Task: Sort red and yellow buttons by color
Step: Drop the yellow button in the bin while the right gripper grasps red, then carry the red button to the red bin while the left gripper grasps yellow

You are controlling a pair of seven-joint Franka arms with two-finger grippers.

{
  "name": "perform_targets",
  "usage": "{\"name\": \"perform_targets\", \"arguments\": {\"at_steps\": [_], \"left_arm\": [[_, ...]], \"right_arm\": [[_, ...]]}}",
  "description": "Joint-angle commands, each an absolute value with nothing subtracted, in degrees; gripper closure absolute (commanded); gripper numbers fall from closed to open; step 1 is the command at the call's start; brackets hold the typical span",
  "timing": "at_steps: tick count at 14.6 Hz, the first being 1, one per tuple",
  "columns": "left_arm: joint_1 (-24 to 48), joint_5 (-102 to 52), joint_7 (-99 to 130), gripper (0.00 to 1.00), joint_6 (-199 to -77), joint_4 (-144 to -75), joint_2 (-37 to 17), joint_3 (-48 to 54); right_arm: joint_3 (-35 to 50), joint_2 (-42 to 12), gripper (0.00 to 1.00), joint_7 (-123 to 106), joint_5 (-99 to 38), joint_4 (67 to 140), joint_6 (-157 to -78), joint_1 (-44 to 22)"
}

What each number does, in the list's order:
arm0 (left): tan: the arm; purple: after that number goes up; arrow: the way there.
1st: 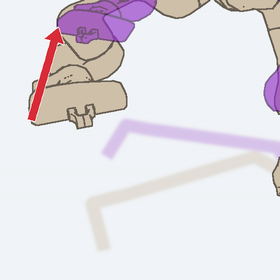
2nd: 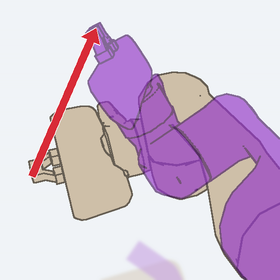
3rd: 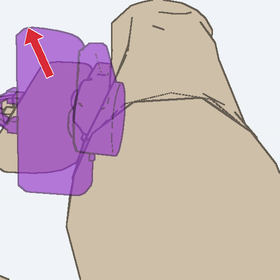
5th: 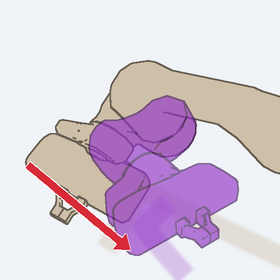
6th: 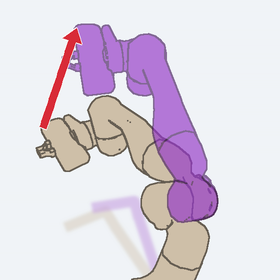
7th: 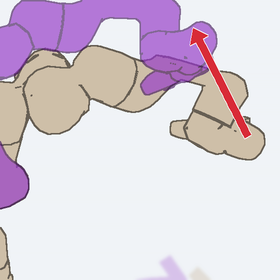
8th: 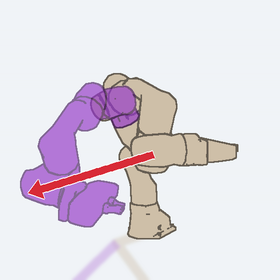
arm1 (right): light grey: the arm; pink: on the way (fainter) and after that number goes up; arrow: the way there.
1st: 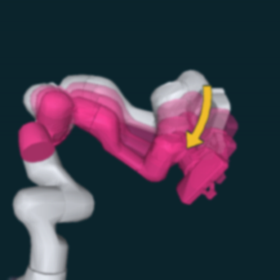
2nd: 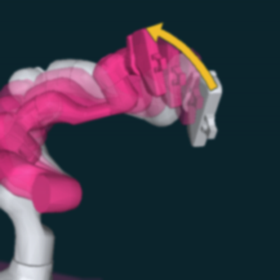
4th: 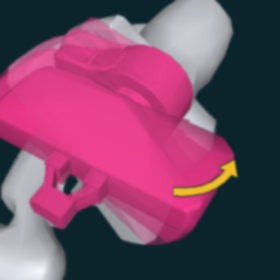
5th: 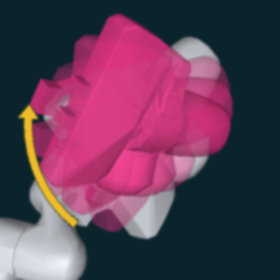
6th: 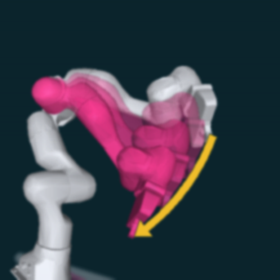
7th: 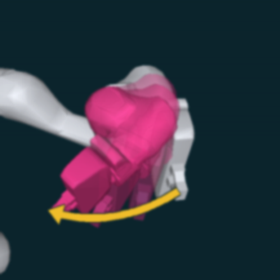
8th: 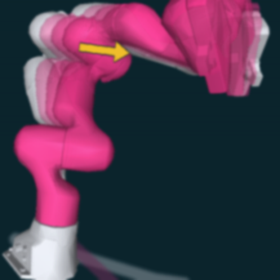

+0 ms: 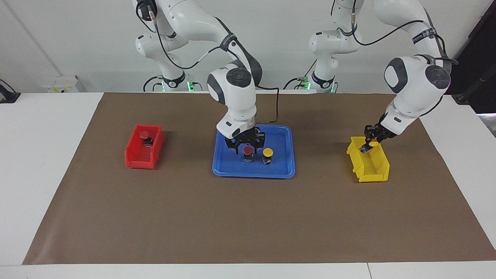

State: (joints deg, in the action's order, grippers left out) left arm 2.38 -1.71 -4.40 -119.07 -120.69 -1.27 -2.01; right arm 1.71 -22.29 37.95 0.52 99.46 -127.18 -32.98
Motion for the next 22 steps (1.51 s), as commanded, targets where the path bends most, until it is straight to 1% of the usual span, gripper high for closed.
{"name": "perform_targets", "arguments": {"at_steps": [1,2,3,4,5,8,9,11,12,13,14,16,17,19,20,22], "left_arm": [[0.0,-0.7,-6.2,0.98,-125.7,-126.1,0.4,-1.4],[-0.2,-0.7,-6.2,0.95,-126.0,-126.3,0.2,-1.4],[-0.2,-0.7,-6.2,0.86,-126.1,-126.3,-0.2,-1.4],[-0.2,-0.7,-6.2,0.84,-126.2,-126.3,-0.3,-1.4],[-0.2,-0.7,-6.2,0.71,-126.3,-126.3,-0.4,-1.3],[0.0,-0.7,-5.9,0.41,-125.9,-125.9,-0.6,-1.3],[0.1,-0.7,-5.9,0.37,-125.3,-125.4,-0.7,-1.3],[0.4,-0.7,-6.0,0.33,-123.3,-123.9,-1.1,-1.4],[0.6,-0.7,-5.9,0.31,-121.7,-122.1,-1.5,-1.4],[0.6,-0.7,-5.8,0.3,-118.4,-119.7,-1.5,-1.4],[0.6,-0.6,-5.8,0.29,-114.0,-116.2,-1.5,-1.4],[0.7,1.2,-6.2,0.08,-105.2,-110.2,-0.5,-1.3],[0.7,3.1,-6.3,0.0,-102.6,-108.5,0.5,-1.1],[0.8,3.3,-6.3,0.0,-98.2,-104.6,1.9,-0.7],[0.9,3.3,-6.3,0.0,-95.5,-101.1,1.8,-0.6],[1.2,3.1,-6.3,0.0,-88.8,-94.6,1.4,0.2]], "right_arm": [[1.8,-21.7,0.31,39.6,1.7,101.2,-128.2,-33.1],[1.8,-21.5,0.31,39.6,1.7,101.9,-128.3,-33.1],[1.8,-21.4,0.31,39.6,1.7,102.2,-128.3,-33.1],[1.8,-21.3,0.32,39.6,1.7,102.7,-128.3,-33.1],[1.8,-21.2,0.33,39.6,1.7,103.1,-128.7,-33.2],[1.8,-21.0,0.37,39.8,1.7,103.9,-129.9,-33.2],[1.8,-20.9,0.39,39.8,1.7,104.1,-129.9,-33.2],[1.8,-20.7,0.42,39.8,1.7,104.8,-130.3,-33.2],[1.8,-20.7,0.45,39.8,1.7,104.8,-130.3,-33.2],[1.8,-20.7,0.49,39.8,1.7,104.8,-130.3,-33.2],[1.8,-20.7,0.55,39.9,1.7,104.8,-130.3,-33.2],[1.8,-20.7,0.7,39.9,1.7,104.3,-130.1,-33.2],[1.8,-20.8,0.76,39.9,1.7,103.6,-129.5,-33.2],[1.8,-20.6,0.78,39.6,1.7,100.2,-125.6,-32.5],[1.3,-19.2,0.78,39.0,1.7,99.2,-123.3,-31.7],[1.3,-14.0,0.78,35.4,1.5,99.9,-119.6,-27.7]]}}
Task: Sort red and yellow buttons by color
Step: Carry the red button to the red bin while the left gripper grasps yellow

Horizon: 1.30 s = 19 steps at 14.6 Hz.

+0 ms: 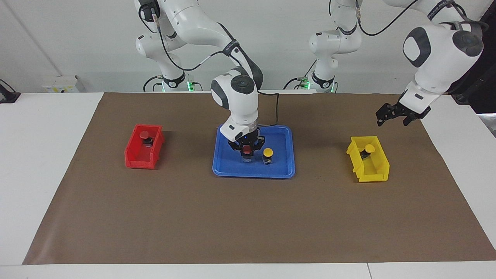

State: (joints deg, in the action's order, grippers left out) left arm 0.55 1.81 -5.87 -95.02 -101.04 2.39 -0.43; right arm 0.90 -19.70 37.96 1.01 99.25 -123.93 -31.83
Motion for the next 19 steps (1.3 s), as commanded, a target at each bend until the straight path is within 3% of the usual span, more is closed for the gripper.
{"name": "perform_targets", "arguments": {"at_steps": [1,4,6,8,11,13,19], "left_arm": [[1.8,3.0,-6.3,0.0,-86.3,-92.7,1.4,0.2],[2.5,2.9,-5.6,0.0,-85.9,-94.6,2.5,0.3],[4.3,1.8,-0.2,0.0,-96.9,-104.7,6.3,0.4],[10.7,1.5,8.0,0.0,-101.9,-109.4,6.6,0.5],[20.5,-1.8,19.3,0.0,-107.6,-108.8,0.9,0.4],[28.2,-1.8,29.9,0.0,-112.7,-108.3,-3.8,0.4],[37.0,-2.2,41.5,0.0,-123.0,-103.3,-15.7,0.4]], "right_arm": [[1.3,-10.9,0.78,31.5,1.3,100.5,-116.3,-25.5],[1.3,-3.0,0.78,18.2,0.6,104.4,-107.5,-15.9],[1.4,2.3,0.78,6.9,-1.0,110.7,-107.7,-7.7],[1.3,4.0,0.78,-3.3,-3.2,113.6,-108.1,-1.0],[1.3,5.8,0.78,-11.1,-3.2,119.7,-115.6,5.1],[1.2,5.7,0.78,-11.3,-3.3,121.7,-118.1,5.7],[1.2,4.8,0.78,-12.9,-3.3,127.2,-125.7,6.2]]}}
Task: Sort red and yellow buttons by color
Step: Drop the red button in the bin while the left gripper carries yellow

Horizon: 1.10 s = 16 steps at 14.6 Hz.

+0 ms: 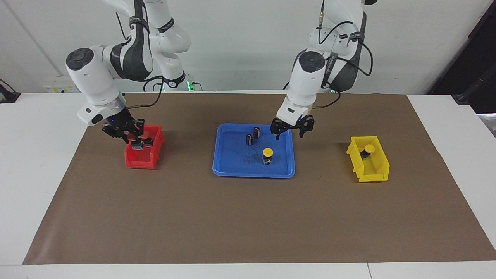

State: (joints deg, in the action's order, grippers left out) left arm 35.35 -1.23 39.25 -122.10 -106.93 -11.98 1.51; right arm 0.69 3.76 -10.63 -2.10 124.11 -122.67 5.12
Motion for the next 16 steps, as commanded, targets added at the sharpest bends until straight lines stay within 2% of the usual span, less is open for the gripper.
{"name": "perform_targets", "arguments": {"at_steps": [1,3,8,12,13,14,15,16], "left_arm": [[37.2,-2.1,42.3,0.0,-123.7,-102.4,-17.6,0.4],[38.3,-2.1,42.5,0.0,-123.8,-99.5,-20.9,0.4],[38.4,-2.2,43.2,0.05,-123.7,-99.7,-21.3,0.4],[38.2,-2.2,43.4,0.23,-121.6,-100.2,-21.2,0.5],[38.2,-2.2,43.9,0.25,-120.6,-100.6,-21.1,0.4],[38.2,-2.2,44.6,0.43,-120.2,-100.7,-21.0,0.5],[38.2,-2.2,45.5,0.89,-119.7,-100.7,-21.0,0.5],[38.2,-2.2,45.6,0.98,-120.0,-100.6,-21.0,0.5]], "right_arm": [[1.2,5.0,0.78,-13.4,-3.3,128.2,-126.9,6.5],[1.2,4.7,0.78,-13.8,-3.3,128.9,-127.4,6.9],[1.3,2.6,0.78,-14.1,-3.4,131.5,-132.3,7.3],[1.3,2.2,0.78,-13.8,-3.4,134.9,-137.3,6.8],[1.3,2.2,0.78,-13.8,-3.4,135.2,-137.5,6.8],[1.3,2.2,0.78,-13.7,-3.4,135.4,-137.6,6.8],[1.3,2.3,0.78,-13.7,-3.4,135.7,-137.8,6.7],[1.3,2.4,0.78,-13.7,-3.4,135.9,-138.5,6.5]]}}
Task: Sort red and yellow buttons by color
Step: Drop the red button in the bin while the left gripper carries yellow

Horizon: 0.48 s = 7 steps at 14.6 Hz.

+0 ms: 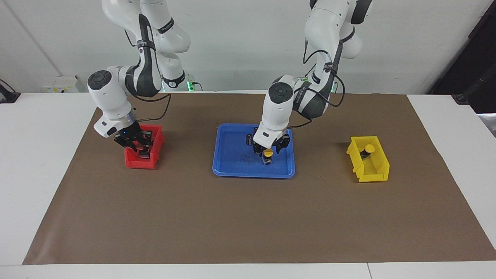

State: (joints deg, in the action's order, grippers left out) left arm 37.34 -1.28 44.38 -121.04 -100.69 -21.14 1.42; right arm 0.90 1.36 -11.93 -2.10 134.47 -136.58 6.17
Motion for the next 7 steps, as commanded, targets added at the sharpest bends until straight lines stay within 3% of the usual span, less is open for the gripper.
{"name": "perform_targets", "arguments": {"at_steps": [1,2,5,7], "left_arm": [[38.2,-2.4,45.7,0.98,-119.8,-100.2,-21.0,0.5],[38.2,-3.2,45.7,0.98,-119.2,-99.5,-21.0,0.4],[37.2,-3.6,45.9,0.98,-109.1,-93.0,-19.3,-0.2],[36.8,-0.9,45.8,0.98,-102.7,-93.0,-14.4,-1.9]], "right_arm": [[1.3,2.5,0.78,-13.7,-3.4,136.5,-139.0,6.5],[1.3,2.5,0.75,-13.7,-3.4,136.6,-139.0,6.5],[1.3,2.5,0.45,-14.7,-3.4,135.5,-137.8,6.6],[1.3,1.9,0.33,-14.9,-3.4,131.1,-131.6,6.7]]}}
